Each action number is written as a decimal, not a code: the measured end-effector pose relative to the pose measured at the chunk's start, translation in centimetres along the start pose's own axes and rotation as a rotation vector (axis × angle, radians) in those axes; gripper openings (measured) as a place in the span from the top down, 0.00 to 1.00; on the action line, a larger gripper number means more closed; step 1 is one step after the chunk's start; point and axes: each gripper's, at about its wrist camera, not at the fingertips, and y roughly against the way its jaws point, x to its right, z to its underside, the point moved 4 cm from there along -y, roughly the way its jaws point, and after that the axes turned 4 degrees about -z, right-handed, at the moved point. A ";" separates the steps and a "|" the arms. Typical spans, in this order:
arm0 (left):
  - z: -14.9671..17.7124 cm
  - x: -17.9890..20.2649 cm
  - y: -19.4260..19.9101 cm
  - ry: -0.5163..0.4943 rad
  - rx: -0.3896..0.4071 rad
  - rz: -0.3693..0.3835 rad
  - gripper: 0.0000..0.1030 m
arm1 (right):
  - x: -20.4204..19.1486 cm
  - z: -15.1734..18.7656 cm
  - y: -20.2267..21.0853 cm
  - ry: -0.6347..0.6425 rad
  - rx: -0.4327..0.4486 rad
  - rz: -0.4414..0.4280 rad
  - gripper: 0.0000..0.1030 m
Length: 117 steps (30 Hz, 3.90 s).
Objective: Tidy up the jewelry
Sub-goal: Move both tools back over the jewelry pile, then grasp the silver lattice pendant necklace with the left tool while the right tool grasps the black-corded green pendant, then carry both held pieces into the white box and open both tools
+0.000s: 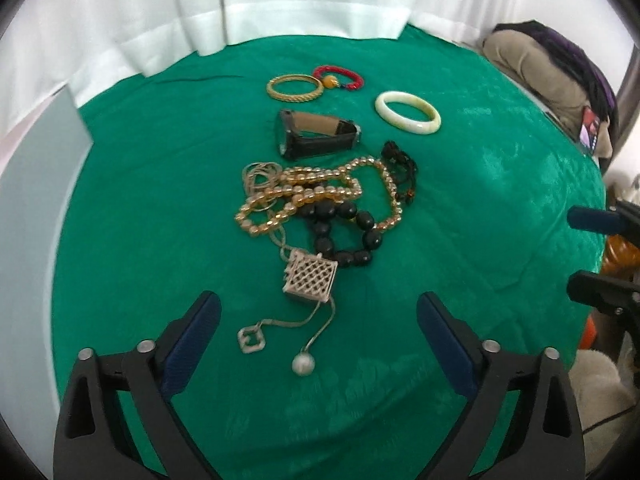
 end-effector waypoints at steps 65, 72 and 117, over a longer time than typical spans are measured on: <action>5.6 -5.1 12.2 0.237 0.203 -0.002 0.72 | 2.3 -10.1 -3.7 0.013 0.026 -0.154 0.89; 4.7 -5.1 15.8 0.270 0.255 0.035 0.72 | 1.4 -8.7 0.1 -0.012 0.070 -0.196 0.89; 4.8 -23.4 34.2 0.646 0.399 -0.226 0.72 | -25.2 -18.8 4.3 0.440 0.163 -0.485 0.89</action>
